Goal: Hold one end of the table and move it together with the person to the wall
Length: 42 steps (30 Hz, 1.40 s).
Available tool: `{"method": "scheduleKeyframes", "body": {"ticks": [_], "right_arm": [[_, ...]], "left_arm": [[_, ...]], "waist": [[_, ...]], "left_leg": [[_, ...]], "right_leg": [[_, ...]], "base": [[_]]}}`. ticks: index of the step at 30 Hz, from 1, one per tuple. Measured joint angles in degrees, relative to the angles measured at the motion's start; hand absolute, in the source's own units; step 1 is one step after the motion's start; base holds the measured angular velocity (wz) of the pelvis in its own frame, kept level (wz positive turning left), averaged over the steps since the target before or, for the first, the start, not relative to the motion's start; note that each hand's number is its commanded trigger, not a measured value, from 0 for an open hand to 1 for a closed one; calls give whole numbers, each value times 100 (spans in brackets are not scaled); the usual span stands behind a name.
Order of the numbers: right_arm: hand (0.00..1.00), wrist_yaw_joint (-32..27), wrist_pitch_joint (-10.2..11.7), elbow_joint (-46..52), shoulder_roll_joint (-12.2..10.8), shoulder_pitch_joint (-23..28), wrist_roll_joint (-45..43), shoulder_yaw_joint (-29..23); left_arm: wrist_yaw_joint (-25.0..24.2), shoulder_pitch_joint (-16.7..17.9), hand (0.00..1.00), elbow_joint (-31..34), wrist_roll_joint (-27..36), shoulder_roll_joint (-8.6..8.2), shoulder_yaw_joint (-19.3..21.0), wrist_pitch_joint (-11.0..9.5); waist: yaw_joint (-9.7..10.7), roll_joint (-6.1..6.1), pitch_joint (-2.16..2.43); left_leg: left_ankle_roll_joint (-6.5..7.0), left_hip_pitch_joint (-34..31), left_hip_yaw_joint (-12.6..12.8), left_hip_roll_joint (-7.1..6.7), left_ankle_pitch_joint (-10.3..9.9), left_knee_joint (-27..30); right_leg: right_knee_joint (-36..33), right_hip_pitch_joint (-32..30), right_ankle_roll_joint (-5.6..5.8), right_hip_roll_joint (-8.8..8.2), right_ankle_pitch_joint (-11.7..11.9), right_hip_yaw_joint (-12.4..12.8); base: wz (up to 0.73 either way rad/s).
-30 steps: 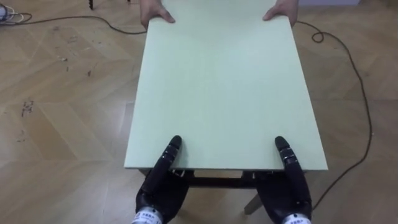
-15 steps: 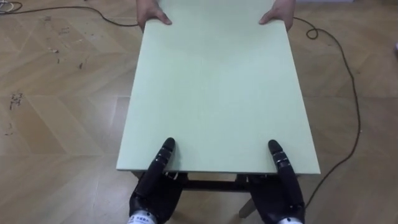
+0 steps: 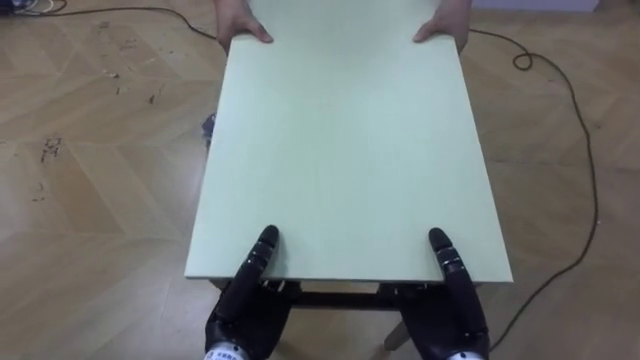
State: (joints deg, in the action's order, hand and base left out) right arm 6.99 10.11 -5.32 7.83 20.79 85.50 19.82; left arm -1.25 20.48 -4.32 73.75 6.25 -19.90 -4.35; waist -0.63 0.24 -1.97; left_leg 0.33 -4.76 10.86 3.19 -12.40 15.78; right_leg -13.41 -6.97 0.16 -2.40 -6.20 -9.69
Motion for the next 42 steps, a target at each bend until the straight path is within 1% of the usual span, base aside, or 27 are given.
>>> {"method": "scheduleKeyframes", "body": {"ticks": [1, 3, 5, 7, 10, 12, 14, 15, 16, 17, 18, 19, 20, 23, 27, 28, 31, 33, 35, 36, 37, 39, 40, 41, 42], "right_arm": [[100, 0, 0, 0, 8, -23, -49, -20], [100, 2, -1, 0, 57, -81, -72, -19], [100, 2, -21, -2, 108, -200, -159, -19], [100, -4, -33, -17, 113, -283, -246, -20], [100, -18, -147, -15, 110, -344, -287, -18], [100, -18, -156, -14, 110, -359, -299, -3], [100, -33, -158, -15, 124, -367, -300, 24], [100, -38, -158, -15, 126, -365, -299, 26], [100, -55, -158, -15, 128, -361, -294, 33], [100, -60, -159, -16, 126, -352, -290, 29], [100, -61, -159, -16, 116, -330, -289, 22], [100, -61, -159, -16, 87, -298, -287, 11], [100, -63, -159, -17, 73, -291, -280, 9], [100, -111, -175, -17, 51, -292, -255, 14], [100, -112, -212, -17, 54, -344, -269, 23], [100, -112, -219, -17, 51, -340, -272, 24], [100, -112, -255, -22, 42, -318, -262, 32], [100, -112, -254, -44, 40, -317, -253, 26], [100, -111, -238, -46, 48, -319, -236, 14], [100, -111, -238, -46, 57, -319, -235, 11], [100, -112, -240, -46, 77, -318, -230, 6], [100, -113, -244, -45, 73, -326, -230, -4], [100, -113, -255, -44, 77, -334, -231, -21], [100, -113, -260, -27, 96, -336, -232, -43], [100, -113, -260, -21, 104, -336, -233, -50]], "left_arm": [[0, 5, 100, 0, 2, -6, -18, -24], [0, 6, 100, 0, 10, -4, -29, -38], [-1, 7, 100, 1, 103, -4, -54, -100], [-3, 10, 100, 1, 179, -3, -54, -130], [-16, 118, 100, 71, 202, -3, -38, -239], [-18, 168, 100, 105, 206, -5, -45, -283], [-18, 175, 100, 100, 258, 1, -53, -287], [-18, 176, 100, 98, 266, 0, -56, -286], [-18, 183, 100, 98, 267, 0, -61, -286], [-18, 184, 100, 96, 267, -1, -62, -282], [-18, 186, 100, 94, 266, -3, -62, -272], [-18, 190, 100, 94, 266, -3, -65, -264], [-18, 189, 100, 95, 266, 0, -62, -264], [-18, 190, 100, 95, 266, 27, -61, -270], [-18, 193, 100, 133, 255, 71, -61, -321], [-19, 208, 100, 134, 255, 71, -55, -321], [-30, 241, 100, 144, 254, 83, -40, -322], [-30, 240, 100, 143, 255, 62, -53, -321], [-28, 233, 100, 143, 255, 39, -62, -318], [-27, 233, 100, 144, 259, 39, -74, -318], [-21, 232, 100, 145, 295, 50, -101, -319], [8, 230, 100, 172, 336, 88, -121, -316], [8, 224, 100, 173, 337, 86, -125, -317], [12, 218, 100, 182, 336, 75, -142, -317], [29, 217, 100, 196, 336, 78, -164, -319]], "waist": [[-31, 10, -2], [-72, 36, 7], [-128, 80, 16], [-146, 110, 19], [-165, 112, 20], [-167, 112, 20], [-159, 104, 24], [-154, 104, 23], [-152, 102, 23], [-119, 93, 19], [-106, 84, 24], [-93, 69, 23], [-91, 63, 19], [-114, 43, 17], [-214, 30, 20], [-289, 30, 20], [-349, 23, 16], [-294, 20, 15], [-140, 9, 10], [-107, 9, 11], [-82, 11, 11], [-66, 13, 11], [-63, 17, 12], [-55, 49, 3], [-43, 75, -5]], "left_leg": [[2, -9, -4, -1, 1, -3], [4, -32, -10, -2, 3, -10], [5, -45, -22, -2, 3, -20], [5, -51, -66, -3, 4, -28], [8, -55, -120, -7, 9, -41], [19, -62, -176, -24, 15, -41], [51, -56, -299, -88, 34, -40], [59, -55, -327, -104, 39, -39], [80, -60, -431, -152, 51, -40], [103, -64, -587, -210, 65, -40], [115, -64, -672, -242, 72, -40], [135, -66, -843, -306, 84, -38], [153, -75, -997, -343, 99, -37], [162, -89, -1294, -412, 133, -16], [147, -182, -1313, -404, 177, 2], [147, -177, -1314, -404, 178, 2], [139, -175, -1490, -437, 200, 6], [139, -231, -1558, -467, 201, 86], [151, -418, -1528, -480, 208, 238], [155, -459, -1513, -479, 211, 277], [160, -498, -1466, -480, 214, 334], [179, -558, -1455, -494, 225, 374], [198, -598, -1361, -484, 253, 370], [232, -623, -1233, -463, 296, 358], [243, -626, -1223, -454, 304, 359]], "right_leg": [[20, 1, 4, 1, 4, -7], [57, 2, 5, 1, 13, -38], [74, 4, 5, -3, 13, -73], [73, 18, 5, -11, 12, -119], [56, 33, 6, -23, 12, -139], [11, 41, 13, -48, 8, -161], [-101, 69, 97, -120, -48, -176], [-123, 82, 112, -137, -57, -167], [-131, 123, 141, -160, -76, -140], [-119, 201, 189, -198, -108, -142], [-121, 240, 221, -220, -130, -145], [-121, 315, 268, -255, -168, -141], [-103, 383, 278, -266, -176, -139], [0, 582, 303, -277, -192, -137], [57, 651, 304, -266, -193, -107], [86, 693, 307, -258, -196, -58], [84, 812, 315, -249, -214, -69], [88, 911, 291, -253, -239, -166], [68, 978, 269, -245, -271, -366], [52, 987, 268, -239, -278, -379], [-23, 986, 241, -237, -319, -395], [-119, 1000, 220, -235, -367, -423], [-156, 1006, 219, -232, -369, -467], [-287, 978, 217, -231, -371, -466], [-389, 956, 210, -228, -383, -450]], "base": [[4], [8], [9], [14], [14], [19], [35], [43], [53], [61], [73], [75], [73], [67], [48], [32], [44], [74], [99], [89], [80], [73], [72], [74], [74]]}}
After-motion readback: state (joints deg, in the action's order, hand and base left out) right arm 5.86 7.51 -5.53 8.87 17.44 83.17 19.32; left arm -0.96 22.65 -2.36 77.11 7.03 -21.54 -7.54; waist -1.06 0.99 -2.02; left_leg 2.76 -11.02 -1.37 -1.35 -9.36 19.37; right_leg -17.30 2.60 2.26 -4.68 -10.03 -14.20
